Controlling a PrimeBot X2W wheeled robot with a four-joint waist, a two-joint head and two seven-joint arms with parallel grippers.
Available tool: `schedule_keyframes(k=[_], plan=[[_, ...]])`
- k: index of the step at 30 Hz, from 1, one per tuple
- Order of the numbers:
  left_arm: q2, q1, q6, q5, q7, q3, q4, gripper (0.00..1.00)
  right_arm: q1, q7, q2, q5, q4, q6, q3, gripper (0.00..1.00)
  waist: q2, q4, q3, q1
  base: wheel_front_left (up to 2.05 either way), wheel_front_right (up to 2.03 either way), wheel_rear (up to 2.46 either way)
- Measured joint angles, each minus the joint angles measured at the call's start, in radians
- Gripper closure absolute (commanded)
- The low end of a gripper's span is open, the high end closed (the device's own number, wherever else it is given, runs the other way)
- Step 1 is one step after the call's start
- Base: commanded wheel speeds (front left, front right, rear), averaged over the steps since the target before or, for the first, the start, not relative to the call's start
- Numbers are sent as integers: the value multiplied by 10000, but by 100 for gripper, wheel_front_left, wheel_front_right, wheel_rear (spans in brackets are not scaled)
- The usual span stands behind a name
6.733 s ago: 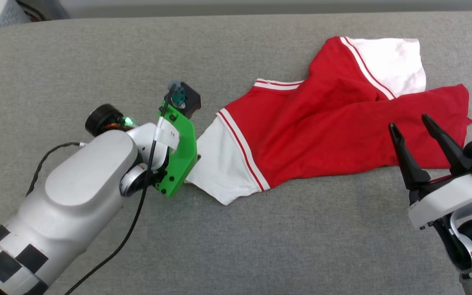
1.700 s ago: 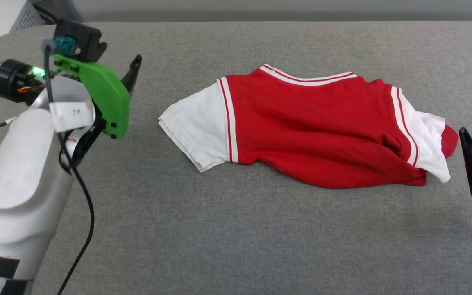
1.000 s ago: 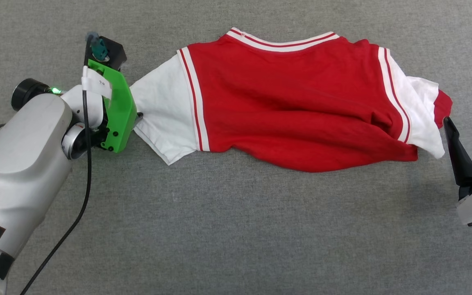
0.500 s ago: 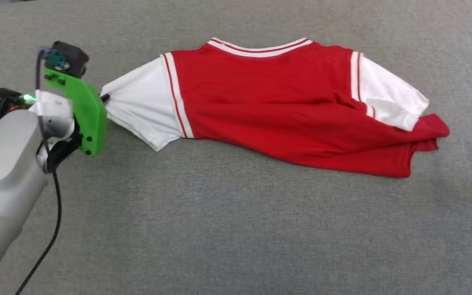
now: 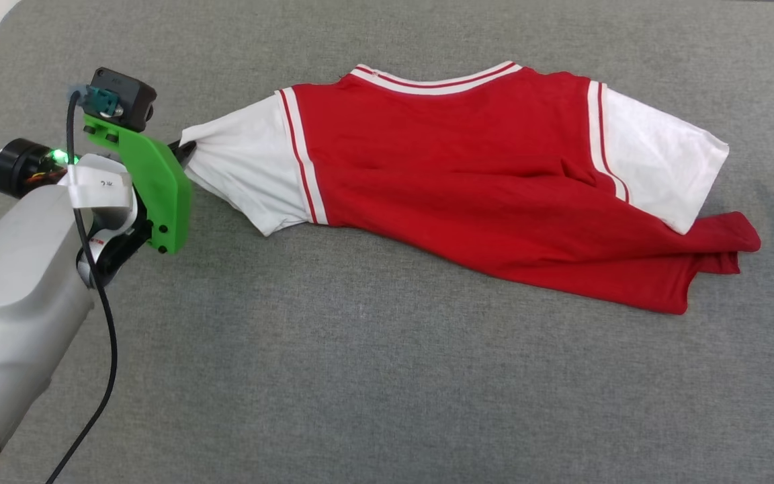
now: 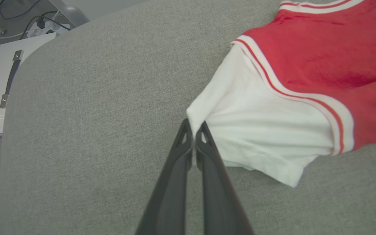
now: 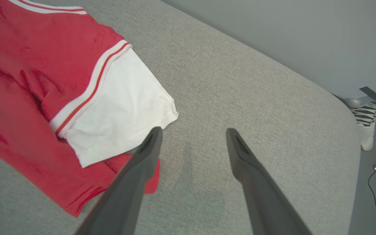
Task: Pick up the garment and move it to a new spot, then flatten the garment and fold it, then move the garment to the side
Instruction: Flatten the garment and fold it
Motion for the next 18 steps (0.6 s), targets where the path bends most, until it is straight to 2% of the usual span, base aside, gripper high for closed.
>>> schedule_keyframes(k=[3,6,10,11,12,15,18], plan=[[-115,-168,79,111,-88,4,-186,100,-947,1312,27,472,715,0,746,0,0,109,223,0,0,0,0],[-198,-417,136,188,-199,17,-435,100,-1830,1952,194,504,1352,0,1358,0,0,214,480,0,0,0,0],[-244,-686,244,286,-265,19,-802,100,-2782,2040,564,362,2382,0,1952,0,0,353,872,0,0,0,0],[-265,-830,347,355,-301,23,-1058,100,-3174,1843,784,198,3219,0,2284,0,0,457,1172,0,0,0,0],[-272,-872,372,370,-316,19,-1137,100,-3226,1737,863,196,3499,0,2422,0,0,495,1278,1,0,0,0],[-295,-920,451,531,-359,2,-1304,100,-3234,1473,1083,337,4073,-4,2782,0,0,598,1533,1,0,0,0],[-309,-921,458,612,-387,-29,-1342,100,-3277,1358,922,343,4312,-4,3162,0,0,694,1682,0,0,0,0]])
